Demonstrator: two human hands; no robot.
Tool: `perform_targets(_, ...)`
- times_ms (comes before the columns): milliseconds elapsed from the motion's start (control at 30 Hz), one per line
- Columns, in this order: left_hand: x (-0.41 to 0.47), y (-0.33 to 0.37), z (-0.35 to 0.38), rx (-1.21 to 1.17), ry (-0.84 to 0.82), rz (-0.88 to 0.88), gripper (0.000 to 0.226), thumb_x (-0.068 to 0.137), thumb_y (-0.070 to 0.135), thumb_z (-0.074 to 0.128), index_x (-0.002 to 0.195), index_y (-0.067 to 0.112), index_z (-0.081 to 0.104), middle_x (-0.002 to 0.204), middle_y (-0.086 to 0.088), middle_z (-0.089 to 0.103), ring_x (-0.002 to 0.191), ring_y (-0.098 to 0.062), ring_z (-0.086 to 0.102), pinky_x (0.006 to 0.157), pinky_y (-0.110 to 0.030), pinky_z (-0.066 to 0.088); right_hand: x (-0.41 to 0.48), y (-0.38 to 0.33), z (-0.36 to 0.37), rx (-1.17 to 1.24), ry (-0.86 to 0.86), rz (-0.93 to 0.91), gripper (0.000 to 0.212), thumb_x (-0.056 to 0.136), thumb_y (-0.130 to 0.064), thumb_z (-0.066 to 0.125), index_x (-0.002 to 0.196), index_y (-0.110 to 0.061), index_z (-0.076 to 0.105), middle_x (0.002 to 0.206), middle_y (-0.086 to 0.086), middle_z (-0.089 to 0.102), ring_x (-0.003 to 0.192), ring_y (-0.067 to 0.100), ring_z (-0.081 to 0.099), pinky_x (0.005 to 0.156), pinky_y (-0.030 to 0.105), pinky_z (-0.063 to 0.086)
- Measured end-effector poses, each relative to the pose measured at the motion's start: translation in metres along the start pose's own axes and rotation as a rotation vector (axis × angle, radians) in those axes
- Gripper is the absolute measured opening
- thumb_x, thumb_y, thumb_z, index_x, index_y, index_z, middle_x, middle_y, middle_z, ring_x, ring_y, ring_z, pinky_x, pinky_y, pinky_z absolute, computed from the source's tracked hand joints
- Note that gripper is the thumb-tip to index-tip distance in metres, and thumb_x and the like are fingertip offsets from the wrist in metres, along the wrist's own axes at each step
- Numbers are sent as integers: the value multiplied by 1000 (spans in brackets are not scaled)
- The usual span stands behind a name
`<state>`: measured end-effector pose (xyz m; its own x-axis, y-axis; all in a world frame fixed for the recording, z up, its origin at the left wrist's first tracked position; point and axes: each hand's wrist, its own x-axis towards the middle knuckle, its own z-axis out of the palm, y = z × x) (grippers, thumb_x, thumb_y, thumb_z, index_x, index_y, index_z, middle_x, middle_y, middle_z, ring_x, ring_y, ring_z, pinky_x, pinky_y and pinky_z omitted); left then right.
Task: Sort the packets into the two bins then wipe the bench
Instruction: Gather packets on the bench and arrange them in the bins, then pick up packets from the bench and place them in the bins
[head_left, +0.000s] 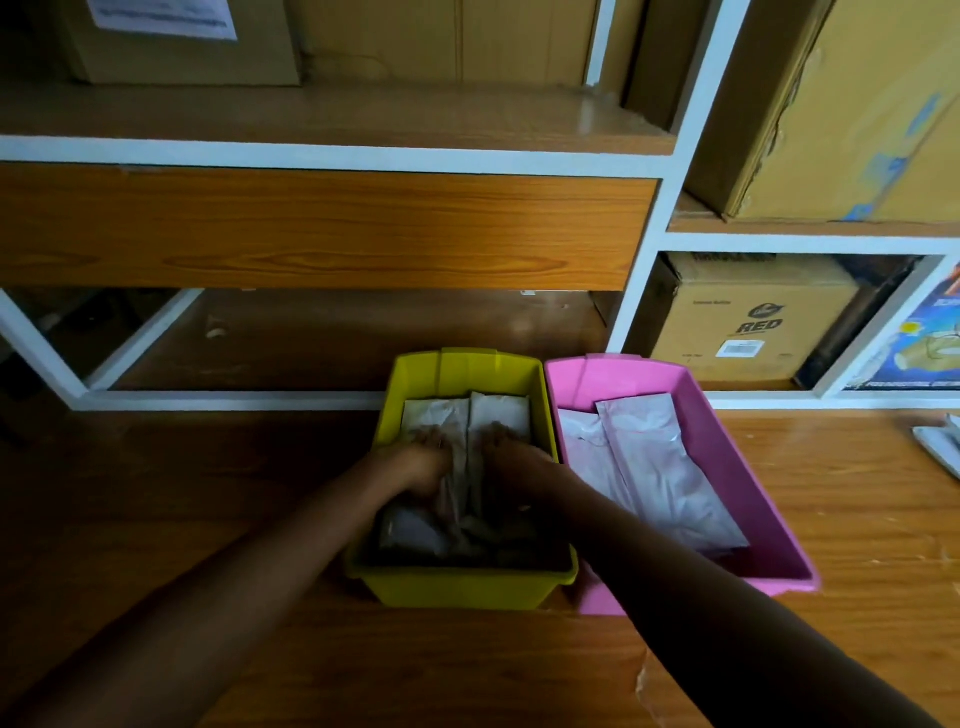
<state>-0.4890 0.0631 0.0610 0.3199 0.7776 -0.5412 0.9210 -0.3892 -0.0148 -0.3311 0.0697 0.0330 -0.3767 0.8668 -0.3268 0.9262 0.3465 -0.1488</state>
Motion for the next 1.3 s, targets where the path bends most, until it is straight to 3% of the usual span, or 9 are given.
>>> perform_targets(100,-36,13,-23,-89,82,-8,78,82,44,69,140,5,36,145,-13,40,131,-31,39,108,-36,32,-24,-9,-23,-36,89,-49,86,94,-31,56,149,8,1,157,30,2,147,39,5,114,48,27)
perform_targets(200,-67,22,-30,-100,355,-56,77,91,39,58,147,-1,22,157,-18,15,147,-30,7,118,-35,9,-60,-10,-42,6,256,-86,80,96,-35,51,151,2,5,159,25,0,148,35,2,117,44,23)
perform_targets(300,-87,44,-21,-270,619,-74,76,96,35,51,151,4,9,160,-11,0,148,-24,-7,120,-36,8,-114,3,-45,139,476,-99,77,94,-34,54,153,-6,13,161,18,1,149,30,6,116,43,28)
perform_targets(433,-116,120,1,-462,954,8,71,95,40,49,151,11,19,160,0,10,148,-12,0,120,-34,17,-206,36,-23,288,721,-52,70,95,-35,55,152,-14,21,161,8,11,148,24,15,113,35,29)
perform_targets(533,-124,187,27,-578,1058,89,73,89,53,44,148,13,30,158,1,22,147,-11,11,117,-35,25,-274,65,7,410,880,36,67,94,-39,55,150,-14,29,159,3,21,148,17,16,114,30,26)
perform_targets(700,-131,300,66,-678,1098,329,66,90,45,50,140,2,43,150,-9,38,143,-18,30,114,-38,31,-366,104,62,516,1010,228,65,87,-38,59,145,-14,41,155,1,32,145,15,25,112,23,28)
perform_targets(867,-129,388,84,-723,1015,449,65,91,41,51,143,4,39,152,-8,36,143,-16,29,113,-36,33,-421,141,96,519,999,367,62,90,-39,59,145,-16,42,156,-1,31,145,12,24,111,20,23)
perform_targets(1133,-73,481,82,-729,919,533,59,92,38,47,141,6,42,151,-8,37,141,-18,32,111,-38,36,-456,243,117,541,990,590,56,92,-32,61,143,-18,44,155,-1,33,142,12,32,110,20,26)
perform_targets(1300,-4,528,46,-720,874,519,65,90,50,37,146,17,35,154,-1,31,143,-13,26,110,-27,29,-451,324,115,506,991,669,51,92,-33,60,139,-20,49,154,-2,35,138,15,39,106,29,40)
